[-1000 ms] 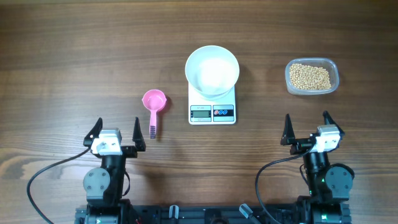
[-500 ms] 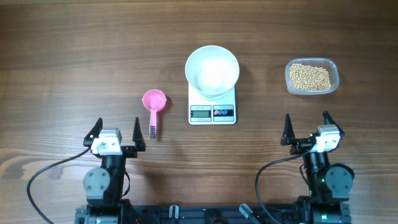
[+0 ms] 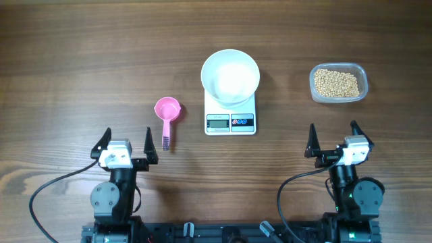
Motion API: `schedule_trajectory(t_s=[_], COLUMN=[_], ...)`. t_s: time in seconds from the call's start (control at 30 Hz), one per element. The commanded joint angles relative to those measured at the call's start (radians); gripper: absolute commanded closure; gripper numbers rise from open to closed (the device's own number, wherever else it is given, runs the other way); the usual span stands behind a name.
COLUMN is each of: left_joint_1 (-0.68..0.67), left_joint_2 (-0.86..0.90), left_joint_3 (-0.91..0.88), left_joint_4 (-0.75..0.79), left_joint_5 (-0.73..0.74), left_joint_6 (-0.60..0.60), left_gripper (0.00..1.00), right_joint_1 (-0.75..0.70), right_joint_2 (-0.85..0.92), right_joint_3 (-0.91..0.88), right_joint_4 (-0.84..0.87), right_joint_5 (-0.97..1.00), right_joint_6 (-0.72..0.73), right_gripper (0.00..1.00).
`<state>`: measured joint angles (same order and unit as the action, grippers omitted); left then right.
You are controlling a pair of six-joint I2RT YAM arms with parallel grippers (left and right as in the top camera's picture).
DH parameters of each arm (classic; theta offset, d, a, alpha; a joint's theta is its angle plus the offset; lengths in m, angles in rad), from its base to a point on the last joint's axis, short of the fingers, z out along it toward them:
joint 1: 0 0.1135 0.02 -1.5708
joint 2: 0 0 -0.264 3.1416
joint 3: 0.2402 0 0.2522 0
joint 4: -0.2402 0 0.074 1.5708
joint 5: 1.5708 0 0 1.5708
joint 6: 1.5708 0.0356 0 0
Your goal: Scoop item into bowl and weigh 150g on scale
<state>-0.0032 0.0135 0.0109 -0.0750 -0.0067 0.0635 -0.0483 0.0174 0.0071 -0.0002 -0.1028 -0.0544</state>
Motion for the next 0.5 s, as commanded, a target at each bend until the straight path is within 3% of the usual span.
schedule_trajectory(t_s=[0.0,0.47], left_joint_1=[0.008,0.008], left_joint_2=[-0.005,-0.005], left_joint_3=[-0.005,-0.005], left_joint_4=[0.001,0.001], left_joint_5=[-0.002,-0.002], left_joint_6=[0.011,0.011], left_gripper=[0.00,0.00], right_joint_1=[0.006,0.006], right_joint_2=[-0.003,-0.003], right_joint_3=[-0.002,-0.002], right_joint_4=[0.003,0.003], right_joint_5=[0.018,0.018], right_joint_6=[0.002,0.002], right_gripper=[0.00,0.00])
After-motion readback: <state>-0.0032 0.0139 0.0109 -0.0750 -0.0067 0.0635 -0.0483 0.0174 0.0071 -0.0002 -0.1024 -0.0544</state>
